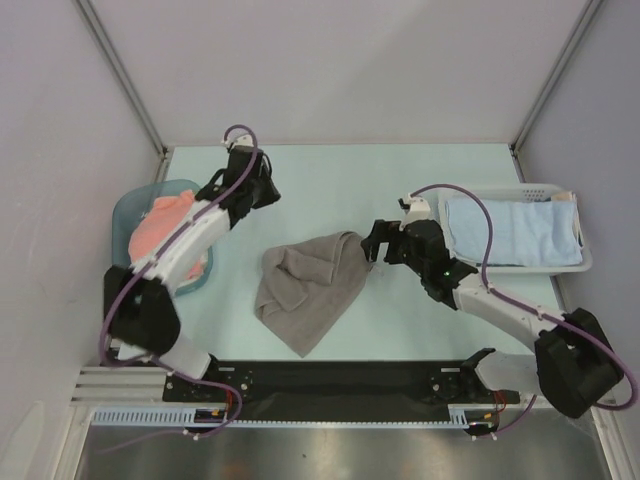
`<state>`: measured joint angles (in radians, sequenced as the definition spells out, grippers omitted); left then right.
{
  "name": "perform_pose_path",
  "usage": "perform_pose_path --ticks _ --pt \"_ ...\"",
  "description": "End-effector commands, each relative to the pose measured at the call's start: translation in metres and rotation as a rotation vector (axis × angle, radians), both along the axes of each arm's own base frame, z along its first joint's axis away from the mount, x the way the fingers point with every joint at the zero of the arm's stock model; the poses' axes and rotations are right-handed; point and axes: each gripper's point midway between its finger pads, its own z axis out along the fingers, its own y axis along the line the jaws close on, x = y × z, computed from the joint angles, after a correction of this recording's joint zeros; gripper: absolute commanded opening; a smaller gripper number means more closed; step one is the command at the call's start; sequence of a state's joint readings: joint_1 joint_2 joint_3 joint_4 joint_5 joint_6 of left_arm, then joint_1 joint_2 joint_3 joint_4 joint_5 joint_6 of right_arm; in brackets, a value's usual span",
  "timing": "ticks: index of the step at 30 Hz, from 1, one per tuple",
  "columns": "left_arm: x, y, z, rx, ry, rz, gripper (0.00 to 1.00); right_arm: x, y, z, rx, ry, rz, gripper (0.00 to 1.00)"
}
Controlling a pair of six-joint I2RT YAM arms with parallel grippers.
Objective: Fold and stack the towels
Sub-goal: Move the towel to the center of the board
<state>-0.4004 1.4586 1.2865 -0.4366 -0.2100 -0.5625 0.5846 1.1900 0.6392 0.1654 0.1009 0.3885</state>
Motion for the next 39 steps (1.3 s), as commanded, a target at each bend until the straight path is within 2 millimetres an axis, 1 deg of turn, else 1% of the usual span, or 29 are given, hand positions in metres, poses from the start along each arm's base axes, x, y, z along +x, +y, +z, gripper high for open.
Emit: perform_pose_path --ticks 1,2,3,5,6,8,9,10,11,12,13,14,15,16,17,18,19,21,22,24,25,26,27,30,32,33,36,37,39 --pt "0.065 -0.02 0.015 -0.138 -0.048 -0.042 0.32 0.018 0.008 0.003 0.002 -0.016 -0.018 1.0" --pt "0.068 -0.019 0.01 -0.126 -0.019 -0.035 0.36 0.02 0.007 -0.005 -0.012 0.007 -0.028 1.0" --pt "0.071 -0.02 0.012 -0.124 -0.021 -0.037 0.45 0.019 0.005 -0.012 -0.024 0.027 -0.033 1.0" --pt "0.065 -0.022 0.019 -0.117 -0.039 -0.036 0.54 0.019 -0.001 -0.021 -0.037 0.048 -0.058 1.0" --pt "0.056 -0.019 0.03 -0.095 -0.066 -0.005 0.6 0.021 -0.004 -0.025 -0.041 0.056 -0.068 0.99" --pt "0.036 -0.014 0.016 -0.076 -0.01 0.019 0.64 0.027 -0.007 -0.029 -0.021 0.078 -0.072 0.97" --pt "0.026 -0.016 0.015 -0.091 0.004 0.027 0.65 0.03 -0.007 -0.039 -0.03 0.103 -0.076 0.95" --pt "0.008 -0.011 0.011 -0.091 0.013 0.036 0.65 0.035 -0.008 -0.039 -0.028 0.106 -0.083 0.93" --pt "-0.002 -0.009 0.011 -0.094 0.01 0.044 0.65 0.037 -0.006 -0.041 -0.024 0.116 -0.074 0.89" --pt "-0.014 -0.016 0.009 -0.101 0.012 0.038 0.66 0.04 -0.005 -0.05 -0.03 0.132 -0.071 0.87" --pt "-0.032 -0.01 0.009 -0.094 0.0 0.046 0.66 0.042 -0.004 -0.052 -0.028 0.135 -0.07 0.83" --pt "-0.043 -0.01 0.006 -0.089 0.007 0.042 0.66 0.042 -0.001 -0.055 -0.024 0.145 -0.054 0.73" --pt "-0.057 -0.018 0.006 -0.098 0.014 0.026 0.66 0.044 0.001 -0.062 -0.023 0.158 -0.049 0.69" --pt "-0.071 -0.018 -0.01 -0.089 0.044 0.013 0.65 0.046 0.002 -0.064 -0.021 0.161 -0.046 0.66" --pt "-0.082 -0.02 -0.004 -0.111 0.026 -0.007 0.63 0.048 0.005 -0.063 -0.012 0.159 -0.036 0.61" --pt "-0.096 -0.032 -0.008 -0.124 0.042 -0.041 0.62 0.049 0.006 -0.068 -0.019 0.163 -0.029 0.59" --pt "-0.109 -0.033 -0.023 -0.11 0.078 -0.054 0.61 0.05 0.009 -0.066 -0.016 0.158 -0.022 0.56" --pt "-0.135 -0.045 -0.028 -0.121 0.098 -0.096 0.59 0.053 0.009 -0.069 -0.018 0.158 -0.022 0.51" --pt "-0.148 -0.043 -0.044 -0.103 0.134 -0.101 0.59 0.052 0.009 -0.074 -0.022 0.17 -0.022 0.49" --pt "-0.169 -0.049 -0.051 -0.131 0.159 -0.106 0.58 0.053 0.01 -0.078 -0.024 0.177 -0.023 0.49" --pt "-0.179 -0.043 -0.068 -0.109 0.192 -0.085 0.58 0.053 0.01 -0.081 -0.025 0.184 -0.023 0.49" --pt "-0.19 -0.048 -0.068 -0.158 0.204 -0.077 0.59 0.054 0.011 -0.081 -0.023 0.181 -0.023 0.49" --pt "-0.2 -0.047 -0.083 -0.175 0.243 -0.057 0.61 0.055 0.012 -0.085 -0.025 0.187 -0.024 0.49" --pt "-0.218 -0.05 -0.1 -0.19 0.296 -0.071 0.63 0.053 0.018 -0.088 -0.015 0.205 -0.001 0.47" --pt "-0.224 -0.054 -0.107 -0.204 0.323 -0.065 0.63 0.054 0.016 -0.091 -0.02 0.21 -0.014 0.47" --pt "-0.23 -0.055 -0.119 -0.184 0.352 -0.075 0.63 0.053 0.016 -0.091 -0.019 0.21 -0.012 0.45" --pt "-0.237 -0.057 -0.137 -0.19 0.409 -0.041 0.62 0.052 0.017 -0.092 -0.016 0.218 -0.012 0.37" --pt "-0.24 -0.054 -0.15 -0.173 0.437 -0.027 0.61 0.052 0.017 -0.092 -0.014 0.217 -0.013 0.32" --pt "-0.242 -0.052 -0.16 -0.163 0.455 -0.01 0.59 0.051 0.017 -0.092 -0.017 0.219 -0.011 0.29"
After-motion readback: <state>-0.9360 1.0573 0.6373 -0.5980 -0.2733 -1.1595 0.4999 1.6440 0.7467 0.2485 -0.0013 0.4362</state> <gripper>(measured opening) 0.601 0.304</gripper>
